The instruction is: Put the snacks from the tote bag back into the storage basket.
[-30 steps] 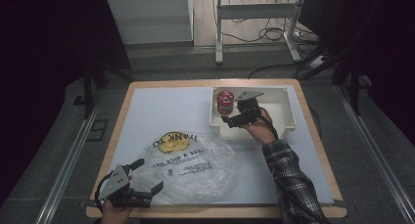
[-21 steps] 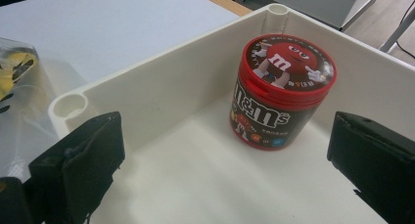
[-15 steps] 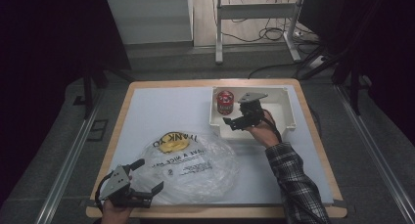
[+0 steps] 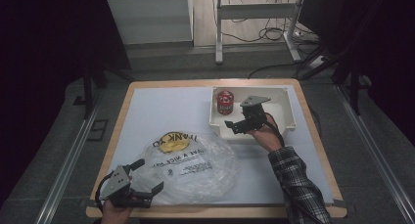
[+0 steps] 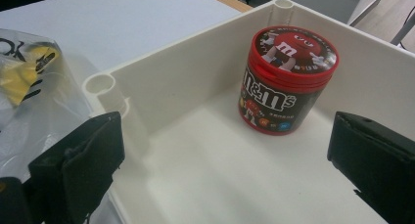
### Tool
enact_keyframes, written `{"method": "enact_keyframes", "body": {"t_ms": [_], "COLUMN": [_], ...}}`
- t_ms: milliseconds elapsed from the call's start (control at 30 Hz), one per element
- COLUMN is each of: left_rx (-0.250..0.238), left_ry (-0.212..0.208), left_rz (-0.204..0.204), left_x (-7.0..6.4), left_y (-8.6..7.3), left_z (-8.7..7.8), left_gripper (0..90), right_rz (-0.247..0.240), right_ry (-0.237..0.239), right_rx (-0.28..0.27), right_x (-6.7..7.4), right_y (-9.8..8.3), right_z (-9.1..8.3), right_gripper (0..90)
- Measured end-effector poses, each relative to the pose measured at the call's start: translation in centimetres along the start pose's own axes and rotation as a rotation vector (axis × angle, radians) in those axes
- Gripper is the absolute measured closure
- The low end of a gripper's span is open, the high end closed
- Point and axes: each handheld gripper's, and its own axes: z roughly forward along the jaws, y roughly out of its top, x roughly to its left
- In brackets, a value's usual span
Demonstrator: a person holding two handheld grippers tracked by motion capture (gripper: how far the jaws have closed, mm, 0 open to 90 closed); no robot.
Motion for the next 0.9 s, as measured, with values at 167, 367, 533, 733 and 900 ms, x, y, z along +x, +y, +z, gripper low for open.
{"method": "enact_keyframes", "body": {"t_ms": [167,367,533,733,900], "left_rx": [0.000,0.002,0.002,0.003,0.003], "left_ry": [0.000,-0.001,-0.002,-0.003,-0.004], "left_rz": [0.001,0.003,0.003,0.004,0.004], "left_x": [0.0,0.0,0.0,-0.1,-0.1], "left_y": [0.0,0.0,0.0,0.0,0.0], "left_z": [0.0,0.0,0.0,0.1,0.1], "left_gripper": [0.4,0.4,0.5,0.4,0.4], "right_rz": [0.002,-0.001,0.003,0.006,0.010], "right_ry": [0.005,0.003,0.008,0.011,0.012], "right_rx": [0.002,0.000,0.002,-0.004,-0.007], "right_x": [0.3,0.6,0.8,1.0,1.1], "right_y": [-0.2,-0.3,-0.5,-0.7,-0.9], "right_z": [-0.2,-0.5,-0.9,-1.5,-2.0], "right_gripper": [0.4,0.4,0.5,0.4,0.5]}}
